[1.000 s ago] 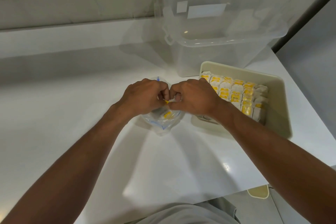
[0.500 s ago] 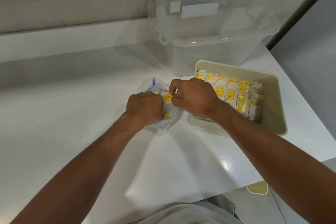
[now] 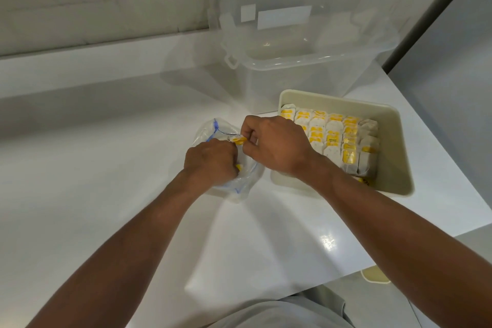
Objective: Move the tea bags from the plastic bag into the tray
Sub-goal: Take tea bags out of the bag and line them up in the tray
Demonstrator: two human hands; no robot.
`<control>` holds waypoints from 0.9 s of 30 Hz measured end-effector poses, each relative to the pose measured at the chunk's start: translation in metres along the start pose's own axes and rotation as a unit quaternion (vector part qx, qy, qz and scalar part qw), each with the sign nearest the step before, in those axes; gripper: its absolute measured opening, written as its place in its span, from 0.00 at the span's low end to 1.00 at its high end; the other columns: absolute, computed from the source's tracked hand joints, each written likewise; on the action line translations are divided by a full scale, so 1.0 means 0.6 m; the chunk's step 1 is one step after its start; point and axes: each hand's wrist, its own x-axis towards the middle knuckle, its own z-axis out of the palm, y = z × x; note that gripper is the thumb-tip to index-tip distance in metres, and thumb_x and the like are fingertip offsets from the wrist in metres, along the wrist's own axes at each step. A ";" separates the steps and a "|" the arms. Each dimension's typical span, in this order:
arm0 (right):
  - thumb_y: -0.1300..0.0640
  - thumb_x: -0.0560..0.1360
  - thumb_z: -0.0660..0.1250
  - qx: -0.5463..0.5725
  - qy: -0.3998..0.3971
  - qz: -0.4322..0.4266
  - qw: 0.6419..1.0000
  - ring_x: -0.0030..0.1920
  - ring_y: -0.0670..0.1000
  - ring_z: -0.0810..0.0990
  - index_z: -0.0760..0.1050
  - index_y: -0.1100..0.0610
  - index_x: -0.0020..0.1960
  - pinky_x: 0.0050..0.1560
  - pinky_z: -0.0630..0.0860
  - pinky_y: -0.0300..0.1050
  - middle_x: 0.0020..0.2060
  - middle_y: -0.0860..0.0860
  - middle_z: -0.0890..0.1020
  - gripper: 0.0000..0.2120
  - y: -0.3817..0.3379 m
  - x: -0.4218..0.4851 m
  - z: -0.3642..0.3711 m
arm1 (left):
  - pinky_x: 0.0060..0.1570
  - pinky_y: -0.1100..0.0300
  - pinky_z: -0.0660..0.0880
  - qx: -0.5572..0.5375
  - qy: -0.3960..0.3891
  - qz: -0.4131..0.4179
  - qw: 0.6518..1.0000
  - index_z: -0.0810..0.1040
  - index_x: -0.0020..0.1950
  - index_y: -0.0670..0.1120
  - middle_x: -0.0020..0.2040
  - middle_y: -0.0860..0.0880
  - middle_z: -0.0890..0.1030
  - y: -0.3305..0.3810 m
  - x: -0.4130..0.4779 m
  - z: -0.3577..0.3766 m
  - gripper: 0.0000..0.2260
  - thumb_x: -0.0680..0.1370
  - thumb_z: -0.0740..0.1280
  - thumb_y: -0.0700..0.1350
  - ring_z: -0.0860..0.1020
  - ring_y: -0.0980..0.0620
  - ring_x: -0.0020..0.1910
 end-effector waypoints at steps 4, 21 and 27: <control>0.48 0.74 0.65 0.002 -0.003 -0.004 1.000 0.47 0.51 0.80 0.76 0.48 0.50 0.40 0.72 0.44 0.45 0.46 0.83 0.07 -0.001 0.001 -0.002 | 0.41 0.59 0.69 -0.049 0.000 0.005 0.999 0.74 0.45 0.56 0.37 0.57 0.73 -0.013 -0.002 -0.027 0.03 0.74 0.66 0.52 0.75 0.50 0.42; 0.52 0.74 0.66 0.033 -0.030 0.027 0.999 0.49 0.50 0.80 0.77 0.43 0.56 0.46 0.77 0.47 0.44 0.44 0.84 0.11 0.012 0.005 -0.010 | 0.46 0.54 0.78 -0.217 0.038 0.024 0.975 0.84 0.47 0.53 0.43 0.54 0.84 -0.049 -0.003 -0.076 0.06 0.72 0.73 0.44 0.80 0.50 0.46; 0.52 0.72 0.69 0.100 -0.040 0.037 0.993 0.46 0.51 0.80 0.76 0.47 0.54 0.48 0.77 0.49 0.40 0.44 0.83 0.10 0.004 0.010 -0.019 | 0.45 0.56 0.75 -0.189 0.015 0.028 0.981 0.85 0.48 0.56 0.43 0.55 0.82 -0.054 -0.008 -0.086 0.07 0.75 0.70 0.45 0.79 0.50 0.47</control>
